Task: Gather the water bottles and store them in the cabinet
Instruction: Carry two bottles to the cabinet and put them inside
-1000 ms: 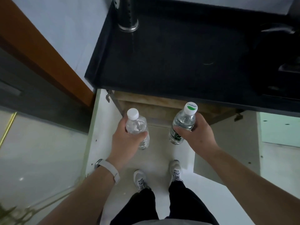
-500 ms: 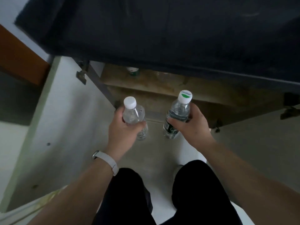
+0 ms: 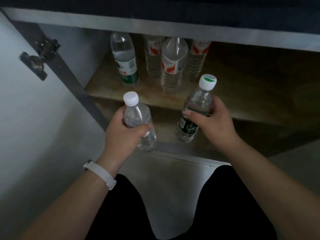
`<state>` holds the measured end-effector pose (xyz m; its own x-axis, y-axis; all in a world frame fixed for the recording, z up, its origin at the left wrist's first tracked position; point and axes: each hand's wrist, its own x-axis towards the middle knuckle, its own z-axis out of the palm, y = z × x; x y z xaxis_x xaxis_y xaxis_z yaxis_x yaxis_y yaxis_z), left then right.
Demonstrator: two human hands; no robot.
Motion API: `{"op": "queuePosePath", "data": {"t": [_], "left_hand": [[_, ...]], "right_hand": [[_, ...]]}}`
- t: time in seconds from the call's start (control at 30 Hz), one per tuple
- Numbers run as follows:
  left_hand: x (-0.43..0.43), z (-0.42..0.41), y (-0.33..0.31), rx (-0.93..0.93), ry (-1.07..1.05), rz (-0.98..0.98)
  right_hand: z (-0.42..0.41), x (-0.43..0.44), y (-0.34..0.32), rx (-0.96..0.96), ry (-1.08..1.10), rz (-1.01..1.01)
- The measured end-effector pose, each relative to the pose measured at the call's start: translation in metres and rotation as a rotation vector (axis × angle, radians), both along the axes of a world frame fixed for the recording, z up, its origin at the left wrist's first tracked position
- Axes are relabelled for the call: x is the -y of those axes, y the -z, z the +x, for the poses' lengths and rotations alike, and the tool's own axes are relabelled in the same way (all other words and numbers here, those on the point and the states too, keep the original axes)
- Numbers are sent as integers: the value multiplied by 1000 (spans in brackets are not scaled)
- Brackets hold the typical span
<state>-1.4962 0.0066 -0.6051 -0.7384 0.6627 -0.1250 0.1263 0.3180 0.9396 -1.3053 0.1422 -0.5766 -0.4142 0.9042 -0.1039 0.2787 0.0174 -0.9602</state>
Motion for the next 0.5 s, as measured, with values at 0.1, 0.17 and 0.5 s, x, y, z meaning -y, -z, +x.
{"op": "queuePosePath", "data": {"t": [0.1,0.17,0.5], "left_hand": [[-11,-1,-11,-25,-29,76],[-19,-3,-22,-51,-44,116],[-65,-14,-70,-132,-30,221]], "right_hand": [[4,-13,-5,-61,24,48],[6,-22,-12,-84,46,79],[2,-75,-35,-71,89,184]]}}
